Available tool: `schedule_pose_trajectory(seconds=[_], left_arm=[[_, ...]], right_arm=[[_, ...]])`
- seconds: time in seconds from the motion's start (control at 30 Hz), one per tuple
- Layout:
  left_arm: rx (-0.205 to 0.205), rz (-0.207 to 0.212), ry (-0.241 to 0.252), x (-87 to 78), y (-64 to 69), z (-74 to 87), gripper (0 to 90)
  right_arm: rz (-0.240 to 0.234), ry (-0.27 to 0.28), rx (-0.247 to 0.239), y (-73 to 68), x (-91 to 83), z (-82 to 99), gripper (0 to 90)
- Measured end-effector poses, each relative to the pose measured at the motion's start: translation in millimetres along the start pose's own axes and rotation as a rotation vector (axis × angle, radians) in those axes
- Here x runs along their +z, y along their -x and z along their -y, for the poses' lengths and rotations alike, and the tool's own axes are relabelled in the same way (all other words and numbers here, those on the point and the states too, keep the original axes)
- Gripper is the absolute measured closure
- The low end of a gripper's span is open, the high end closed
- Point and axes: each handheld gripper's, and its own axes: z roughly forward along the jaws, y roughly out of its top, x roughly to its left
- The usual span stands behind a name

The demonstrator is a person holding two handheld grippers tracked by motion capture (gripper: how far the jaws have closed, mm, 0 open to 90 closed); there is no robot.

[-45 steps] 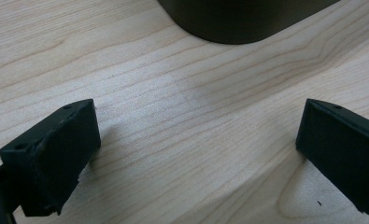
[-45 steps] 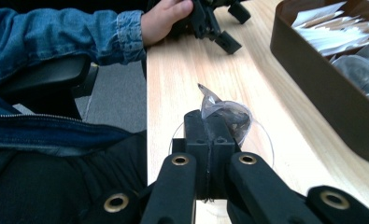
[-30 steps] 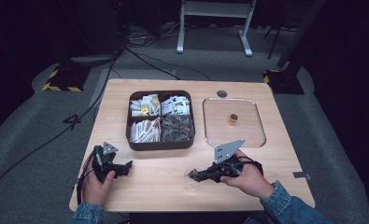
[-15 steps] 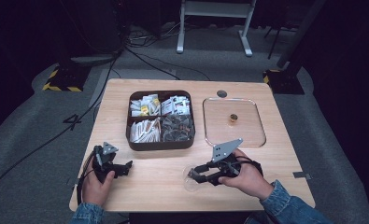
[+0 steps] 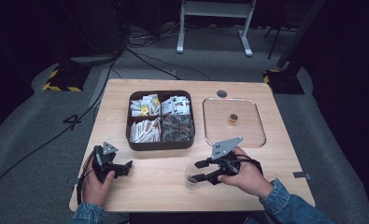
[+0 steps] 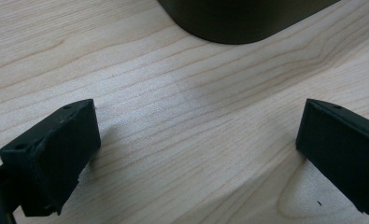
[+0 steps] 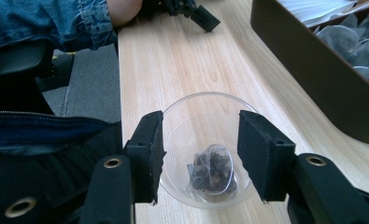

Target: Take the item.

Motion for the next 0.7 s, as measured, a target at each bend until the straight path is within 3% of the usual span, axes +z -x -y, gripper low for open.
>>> schedule_pose_trajectory(seconds=[0.37, 0.57, 0.7], left_arm=[[0.006, -0.004, -0.002, -2.8, 0.7, 2.8, 0.2], [0.011, 0.006, -0.002, -3.2, 0.0, 3.4, 0.2], [0.013, 0.005, -0.002, -3.2, -0.1, 3.4, 0.2]], right_arm=[[0.066, 0.109, 0.02, 9.2, -18.3, 4.4, 42.6], [0.119, 0.195, 0.06, 19.7, -38.6, 18.6, 37.1], [0.158, 0.207, 0.073, 25.4, -48.0, 26.3, 36.1]])
